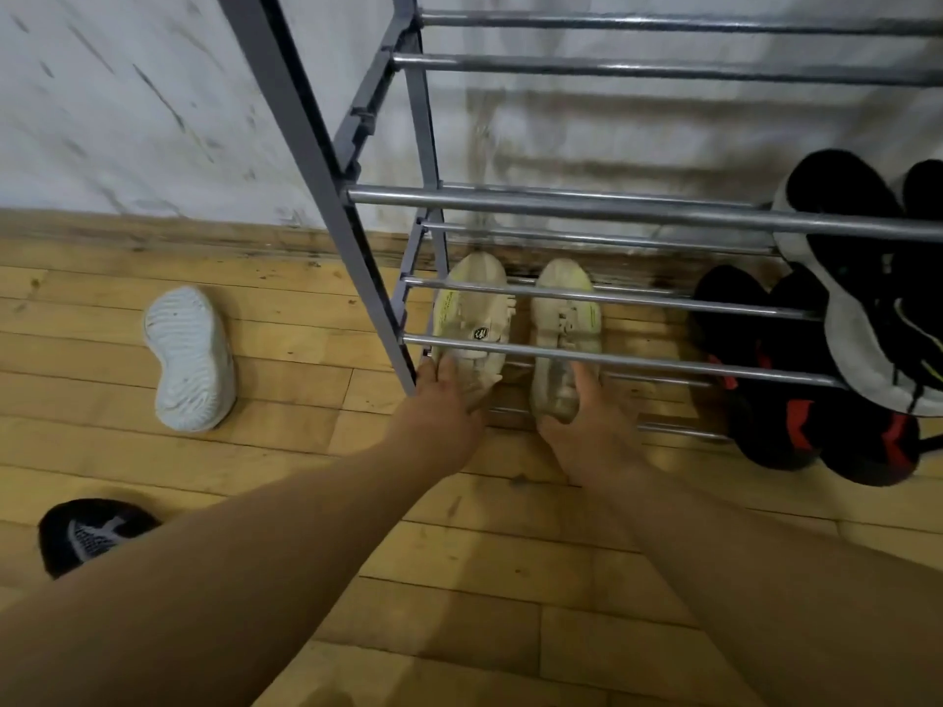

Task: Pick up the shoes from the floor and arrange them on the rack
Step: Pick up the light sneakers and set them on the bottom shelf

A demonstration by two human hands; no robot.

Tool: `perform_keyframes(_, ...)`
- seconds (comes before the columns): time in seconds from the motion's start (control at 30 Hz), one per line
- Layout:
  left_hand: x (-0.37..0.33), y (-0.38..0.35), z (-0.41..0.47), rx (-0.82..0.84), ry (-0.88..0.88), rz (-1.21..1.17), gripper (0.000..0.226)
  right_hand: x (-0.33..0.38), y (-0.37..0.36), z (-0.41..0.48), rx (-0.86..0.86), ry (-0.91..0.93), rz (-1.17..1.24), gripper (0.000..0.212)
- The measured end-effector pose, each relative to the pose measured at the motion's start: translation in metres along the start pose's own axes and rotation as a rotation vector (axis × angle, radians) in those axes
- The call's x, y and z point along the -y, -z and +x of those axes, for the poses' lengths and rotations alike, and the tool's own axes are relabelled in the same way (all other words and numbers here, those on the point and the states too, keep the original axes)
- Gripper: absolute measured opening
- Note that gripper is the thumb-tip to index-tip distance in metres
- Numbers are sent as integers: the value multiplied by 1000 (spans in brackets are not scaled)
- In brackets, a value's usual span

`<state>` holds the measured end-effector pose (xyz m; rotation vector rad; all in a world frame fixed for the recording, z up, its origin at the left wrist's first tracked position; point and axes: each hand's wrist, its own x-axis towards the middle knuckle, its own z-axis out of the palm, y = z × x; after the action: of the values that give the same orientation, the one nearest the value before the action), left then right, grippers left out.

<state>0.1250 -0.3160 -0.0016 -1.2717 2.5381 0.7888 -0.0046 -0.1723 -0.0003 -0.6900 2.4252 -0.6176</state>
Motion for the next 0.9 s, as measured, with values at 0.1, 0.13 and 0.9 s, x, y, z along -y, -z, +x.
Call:
perform_keyframes(0.1,2,-3,-6,-59,-32,92,84,-9,1,2,2,55,-16,83)
perform_keyframes(0.13,2,-5,-8,-76,-33,127,83,-9,2,2,-11,71,-19,82)
perform_keyframes(0.9,116,16,-167,-255,210,-149,77,62,-27,-122,296,218,-8,71)
